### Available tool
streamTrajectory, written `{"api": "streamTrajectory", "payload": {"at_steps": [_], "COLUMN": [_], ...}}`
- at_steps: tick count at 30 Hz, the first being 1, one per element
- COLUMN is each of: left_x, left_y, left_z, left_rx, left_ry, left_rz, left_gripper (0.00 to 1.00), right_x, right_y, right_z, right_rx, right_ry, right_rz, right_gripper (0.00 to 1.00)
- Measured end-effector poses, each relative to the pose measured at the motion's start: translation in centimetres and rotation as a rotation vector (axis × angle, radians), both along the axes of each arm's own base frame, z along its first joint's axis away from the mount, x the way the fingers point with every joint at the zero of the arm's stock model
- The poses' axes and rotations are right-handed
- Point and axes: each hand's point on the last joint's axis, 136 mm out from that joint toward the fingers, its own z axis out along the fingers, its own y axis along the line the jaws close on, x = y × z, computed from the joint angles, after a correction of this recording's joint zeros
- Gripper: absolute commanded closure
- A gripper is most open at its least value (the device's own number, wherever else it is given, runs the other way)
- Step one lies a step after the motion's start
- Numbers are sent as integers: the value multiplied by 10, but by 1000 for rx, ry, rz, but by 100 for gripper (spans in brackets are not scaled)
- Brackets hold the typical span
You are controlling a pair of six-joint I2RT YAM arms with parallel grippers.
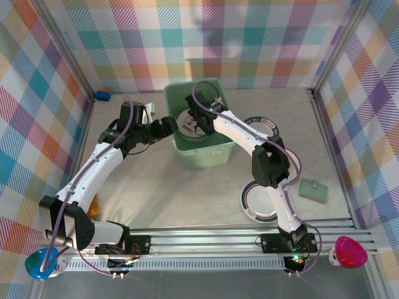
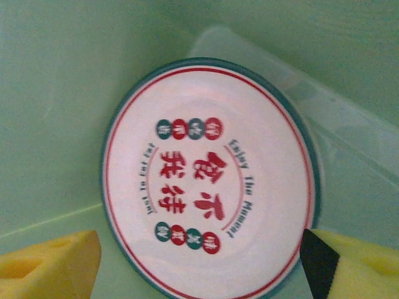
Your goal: Place the plates into the plastic bin on the countertop
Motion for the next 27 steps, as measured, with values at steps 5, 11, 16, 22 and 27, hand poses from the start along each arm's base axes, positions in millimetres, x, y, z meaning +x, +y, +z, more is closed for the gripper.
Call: {"api": "streamTrajectory", "payload": {"at_steps": [5, 11, 16, 22, 27], "left_x": [-2, -4, -7, -7, 1], "left_y": [4, 8, 13, 13, 11], "left_z": [0, 0, -7, -11, -13], "left_rx": [25, 48, 71, 85, 102], "left_ry": [3, 10, 38, 65, 70], "left_rz": [5, 19, 33, 36, 45], "left_gripper": [24, 24, 24, 25, 25], "right_x": [6, -23, -53, -43, -34], "right_y": [9, -16, -60, -177, -253], "right_z": [26, 105, 175, 174, 119], "right_rx": [-39, -65, -31, -64, -117], "right_ry": [-85, -223, -353, -340, -164], "right_rz": [132, 240, 307, 238, 208], "right_gripper": [13, 15, 17, 22, 28]}}
